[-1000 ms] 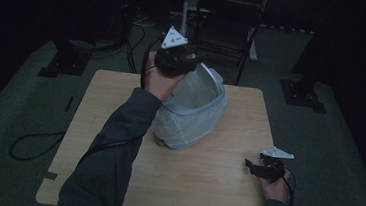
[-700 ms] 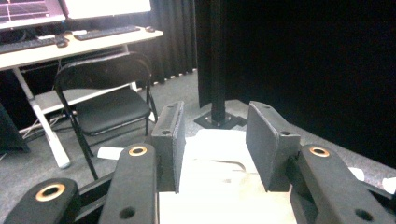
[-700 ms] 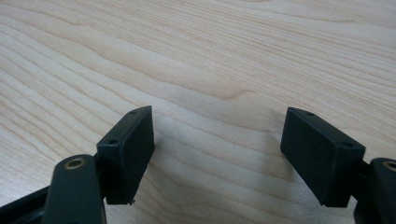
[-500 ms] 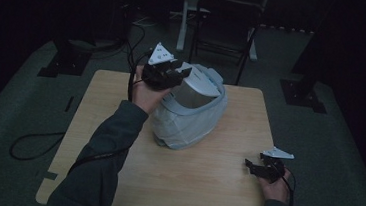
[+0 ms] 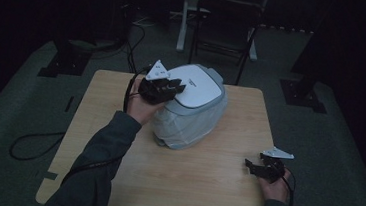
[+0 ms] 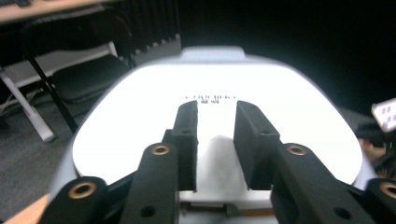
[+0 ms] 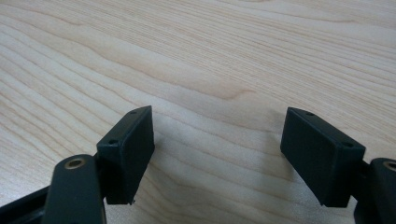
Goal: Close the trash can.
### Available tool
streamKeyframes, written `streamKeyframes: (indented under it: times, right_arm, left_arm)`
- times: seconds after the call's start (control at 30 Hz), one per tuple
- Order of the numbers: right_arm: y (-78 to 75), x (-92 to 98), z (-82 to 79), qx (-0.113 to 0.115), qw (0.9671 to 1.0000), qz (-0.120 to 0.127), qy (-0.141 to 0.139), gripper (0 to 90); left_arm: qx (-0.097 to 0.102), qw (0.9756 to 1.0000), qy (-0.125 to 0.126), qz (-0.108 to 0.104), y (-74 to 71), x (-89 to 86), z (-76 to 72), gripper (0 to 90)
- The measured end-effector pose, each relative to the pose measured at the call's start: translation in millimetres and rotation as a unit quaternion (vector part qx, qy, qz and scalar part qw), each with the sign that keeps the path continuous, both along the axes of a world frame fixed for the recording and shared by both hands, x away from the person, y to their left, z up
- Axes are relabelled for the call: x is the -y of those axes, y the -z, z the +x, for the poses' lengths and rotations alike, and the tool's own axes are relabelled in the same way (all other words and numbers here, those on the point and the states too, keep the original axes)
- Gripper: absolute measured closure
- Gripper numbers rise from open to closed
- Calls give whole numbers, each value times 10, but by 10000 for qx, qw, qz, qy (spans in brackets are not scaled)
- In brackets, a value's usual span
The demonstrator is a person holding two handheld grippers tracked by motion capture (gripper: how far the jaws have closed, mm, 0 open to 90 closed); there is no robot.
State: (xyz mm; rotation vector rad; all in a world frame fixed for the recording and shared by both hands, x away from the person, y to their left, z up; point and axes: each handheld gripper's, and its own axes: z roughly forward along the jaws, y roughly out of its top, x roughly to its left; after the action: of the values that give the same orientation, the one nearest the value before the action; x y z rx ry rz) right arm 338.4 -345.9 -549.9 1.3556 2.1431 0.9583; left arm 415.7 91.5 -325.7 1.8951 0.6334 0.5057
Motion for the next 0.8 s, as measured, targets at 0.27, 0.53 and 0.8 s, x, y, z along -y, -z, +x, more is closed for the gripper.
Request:
streamKeyframes:
  times: [0.27,0.53,0.8]
  right_arm:
    - [1,-1,0,-1,10000,0,3,249]
    - [0,-3,0,1,10000,-3,-9,249]
    - [-1,-4,-1,-2,10000,-2,-8,249]
  left_arm:
    - [-311,9984,264,-392,87,-137,5,900]
    - [-33,9985,-43,-543,0,-351,-84,729]
    - [43,9940,-657,-877,73,-967,-238,622]
